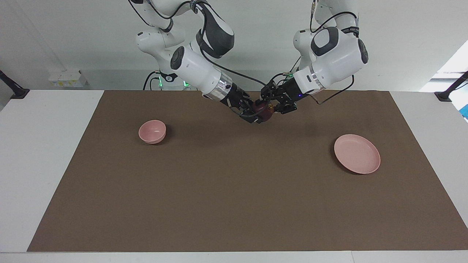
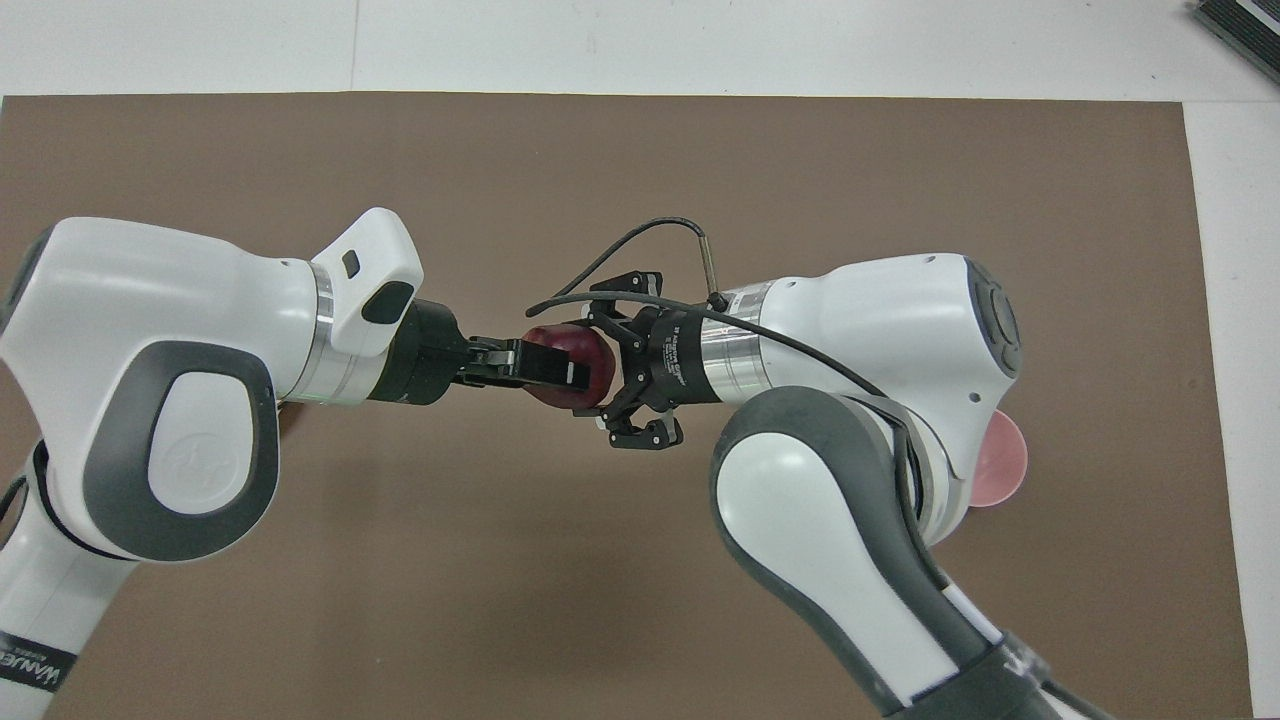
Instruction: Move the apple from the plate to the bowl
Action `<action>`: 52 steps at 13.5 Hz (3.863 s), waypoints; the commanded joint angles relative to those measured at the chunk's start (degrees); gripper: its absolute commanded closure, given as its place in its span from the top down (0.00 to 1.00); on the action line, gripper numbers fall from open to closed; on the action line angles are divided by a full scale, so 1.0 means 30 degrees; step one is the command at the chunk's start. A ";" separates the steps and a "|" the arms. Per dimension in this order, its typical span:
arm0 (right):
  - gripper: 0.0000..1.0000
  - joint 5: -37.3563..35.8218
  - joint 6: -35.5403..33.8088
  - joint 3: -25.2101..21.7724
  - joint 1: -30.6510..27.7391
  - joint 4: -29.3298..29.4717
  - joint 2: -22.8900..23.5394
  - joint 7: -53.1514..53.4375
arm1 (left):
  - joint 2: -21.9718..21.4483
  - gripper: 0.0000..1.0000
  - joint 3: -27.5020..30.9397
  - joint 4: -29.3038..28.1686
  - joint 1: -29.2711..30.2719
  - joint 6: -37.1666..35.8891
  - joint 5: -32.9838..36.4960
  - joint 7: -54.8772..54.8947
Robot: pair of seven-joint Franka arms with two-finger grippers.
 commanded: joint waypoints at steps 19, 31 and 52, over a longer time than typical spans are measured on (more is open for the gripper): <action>0.00 -1.2207 -0.6160 -0.0228 -0.3390 0.0523 -0.2692 -1.0146 | -0.1337 1.00 0.2584 0.6001 0.2849 -0.8538 1.4721 -0.0226; 0.00 -1.4706 -0.6951 -0.0170 -0.8396 -0.3105 -0.4361 -2.1633 | -0.1099 1.00 0.2967 0.6864 0.4079 -1.0635 1.5571 0.0337; 1.00 -1.7397 -0.6211 -0.0170 -1.0480 -0.3651 -0.3162 -2.4739 | -0.1186 1.00 0.6629 0.6922 0.0271 -1.0136 1.5337 0.0043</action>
